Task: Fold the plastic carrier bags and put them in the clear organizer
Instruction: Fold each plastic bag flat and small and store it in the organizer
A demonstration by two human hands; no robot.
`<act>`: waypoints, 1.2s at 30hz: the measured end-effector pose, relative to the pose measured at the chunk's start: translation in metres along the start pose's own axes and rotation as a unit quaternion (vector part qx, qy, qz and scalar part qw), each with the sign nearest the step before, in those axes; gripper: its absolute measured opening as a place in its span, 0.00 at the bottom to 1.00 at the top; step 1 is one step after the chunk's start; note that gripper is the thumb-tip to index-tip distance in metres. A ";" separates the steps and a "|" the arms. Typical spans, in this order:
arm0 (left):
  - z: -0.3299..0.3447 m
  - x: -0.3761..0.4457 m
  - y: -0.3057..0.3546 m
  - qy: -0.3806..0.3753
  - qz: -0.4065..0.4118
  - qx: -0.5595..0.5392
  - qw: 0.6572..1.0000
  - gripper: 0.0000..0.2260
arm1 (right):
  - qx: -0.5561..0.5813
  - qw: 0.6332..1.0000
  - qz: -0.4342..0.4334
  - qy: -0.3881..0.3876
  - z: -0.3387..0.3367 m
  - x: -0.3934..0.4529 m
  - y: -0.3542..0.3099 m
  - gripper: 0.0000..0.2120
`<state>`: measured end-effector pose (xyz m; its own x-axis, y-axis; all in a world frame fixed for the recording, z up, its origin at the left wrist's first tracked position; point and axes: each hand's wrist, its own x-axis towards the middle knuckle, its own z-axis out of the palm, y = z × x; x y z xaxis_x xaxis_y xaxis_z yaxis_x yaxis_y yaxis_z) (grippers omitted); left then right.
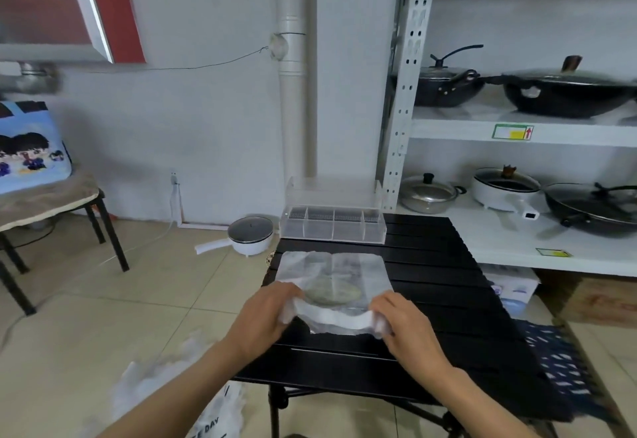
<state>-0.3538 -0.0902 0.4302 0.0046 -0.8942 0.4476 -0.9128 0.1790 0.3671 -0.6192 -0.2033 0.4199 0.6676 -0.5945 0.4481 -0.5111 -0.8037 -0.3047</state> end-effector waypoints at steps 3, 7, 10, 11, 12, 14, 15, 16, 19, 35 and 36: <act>-0.003 -0.006 -0.006 -0.039 -0.005 0.025 0.999 0.18 | -0.008 0.999 0.009 -0.042 0.001 -0.006 0.010 0.10; -0.003 -0.012 -0.015 -0.097 -0.085 0.043 0.991 0.24 | -0.015 0.995 0.034 -0.095 0.009 -0.010 0.018 0.15; 0.001 -0.012 -0.019 -0.143 -0.129 0.043 0.980 0.25 | -0.021 0.993 0.057 -0.103 0.013 -0.006 0.014 0.19; 0.003 -0.009 -0.021 -0.145 -0.136 0.037 0.979 0.26 | -0.024 0.992 0.062 -0.105 0.013 -0.004 0.012 0.20; 0.006 -0.006 -0.023 -0.147 -0.139 0.031 0.979 0.26 | -0.023 0.992 0.069 -0.107 0.013 -0.002 0.010 0.21; 0.011 0.002 -0.023 -0.153 -0.145 0.022 0.977 0.26 | -0.019 0.990 0.083 -0.113 0.012 0.002 0.008 0.23; 0.014 0.005 -0.024 -0.156 -0.151 0.013 0.976 0.26 | -0.016 0.989 0.088 -0.120 0.012 0.003 0.007 0.25; 0.015 0.008 -0.026 -0.160 -0.162 -0.007 0.974 0.26 | -0.013 0.987 0.090 -0.133 0.010 0.003 0.007 0.27; 0.015 0.013 -0.036 -0.151 -0.211 -0.102 0.960 0.24 | 0.015 0.979 0.098 -0.177 0.006 0.004 0.011 0.35; 0.009 0.018 -0.041 -0.133 -0.129 -0.125 0.975 0.13 | 0.211 0.925 0.273 -0.160 -0.007 0.035 0.016 0.18; 0.010 0.016 -0.041 -0.136 -0.124 -0.122 0.975 0.12 | 0.237 0.917 0.272 -0.171 -0.009 0.033 0.017 0.17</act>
<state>-0.3203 -0.1160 0.4145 0.0731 -0.9924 0.0993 -0.7735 0.0065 0.6337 -0.6111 -0.2361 0.4371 0.5552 -0.8192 -0.1435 -0.5808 -0.2585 -0.7719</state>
